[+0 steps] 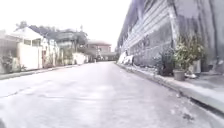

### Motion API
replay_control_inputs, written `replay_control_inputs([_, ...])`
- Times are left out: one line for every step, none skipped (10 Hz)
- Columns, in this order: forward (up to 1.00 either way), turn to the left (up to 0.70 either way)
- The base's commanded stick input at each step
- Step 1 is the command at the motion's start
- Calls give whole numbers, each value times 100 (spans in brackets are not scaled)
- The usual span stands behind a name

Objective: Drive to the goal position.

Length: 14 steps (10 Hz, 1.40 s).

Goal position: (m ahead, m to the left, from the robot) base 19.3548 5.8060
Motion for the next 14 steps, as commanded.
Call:
replay_control_inputs([65,0])
replay_control_inputs([65,0])
replay_control_inputs([66,0])
replay_control_inputs([66,0])
replay_control_inputs([69,0])
replay_control_inputs([69,0])
replay_control_inputs([69,0])
replay_control_inputs([70,0])
replay_control_inputs([70,0])
replay_control_inputs([70,0])
replay_control_inputs([70,0])
replay_control_inputs([70,0])
replay_control_inputs([70,0])
replay_control_inputs([70,0])
